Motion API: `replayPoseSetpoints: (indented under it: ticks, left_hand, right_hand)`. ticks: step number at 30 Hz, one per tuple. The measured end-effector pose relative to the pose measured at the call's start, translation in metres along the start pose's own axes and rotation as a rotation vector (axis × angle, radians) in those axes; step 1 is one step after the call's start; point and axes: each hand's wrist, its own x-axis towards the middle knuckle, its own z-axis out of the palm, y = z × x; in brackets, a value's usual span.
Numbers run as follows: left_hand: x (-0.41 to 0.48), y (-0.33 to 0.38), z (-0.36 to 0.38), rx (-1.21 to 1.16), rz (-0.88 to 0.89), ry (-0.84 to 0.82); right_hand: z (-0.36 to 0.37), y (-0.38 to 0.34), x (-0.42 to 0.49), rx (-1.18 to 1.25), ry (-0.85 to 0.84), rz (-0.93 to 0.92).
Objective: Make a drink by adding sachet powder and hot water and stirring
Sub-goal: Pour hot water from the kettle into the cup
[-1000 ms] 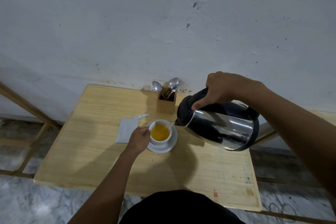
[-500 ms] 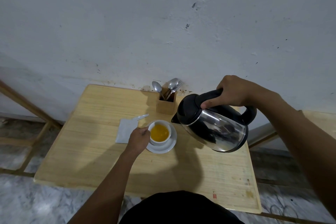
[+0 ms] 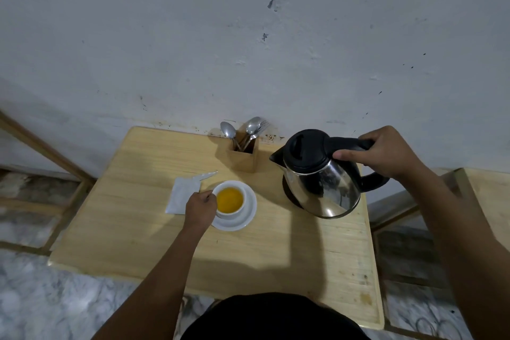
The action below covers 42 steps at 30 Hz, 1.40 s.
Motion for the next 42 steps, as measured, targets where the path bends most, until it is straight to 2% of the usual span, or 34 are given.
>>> replayPoseSetpoints:
  ticks: [7,11,12,14,16,18,30,42]
  left_hand:
    - [-0.008,0.011,0.009,0.044,-0.050,0.127]
    - [-0.006,0.008,0.010,-0.053,-0.127,0.091]
    - [-0.004,0.006,0.009,-0.084,-0.144,0.029]
    - [0.000,0.001,0.008,-0.064,-0.101,0.003]
    - [-0.005,0.005,0.011,-0.005,-0.048,0.124]
    - [-0.006,0.005,0.011,0.032,-0.032,0.153]
    - [-0.015,0.014,0.013,0.150,0.038,0.144]
    - [-0.015,0.015,0.012,0.139,0.012,0.124]
  right_hand:
    - [-0.003,0.036,0.011,0.089,0.090,-0.118]
    - [0.005,0.061,0.025,0.150,0.121,-0.115]
    - [0.007,0.066,0.028,0.163,0.116,-0.111]
    - [0.013,0.074,0.033,0.174,0.107,-0.113]
    - [0.017,0.077,0.036,0.179,0.109,-0.125]
    - [0.019,0.083,0.040,0.215,0.101,-0.120]
    - [0.015,0.113,0.063,0.306,0.067,-0.134]
    - [0.018,0.127,0.055,0.340,0.062,-0.121]
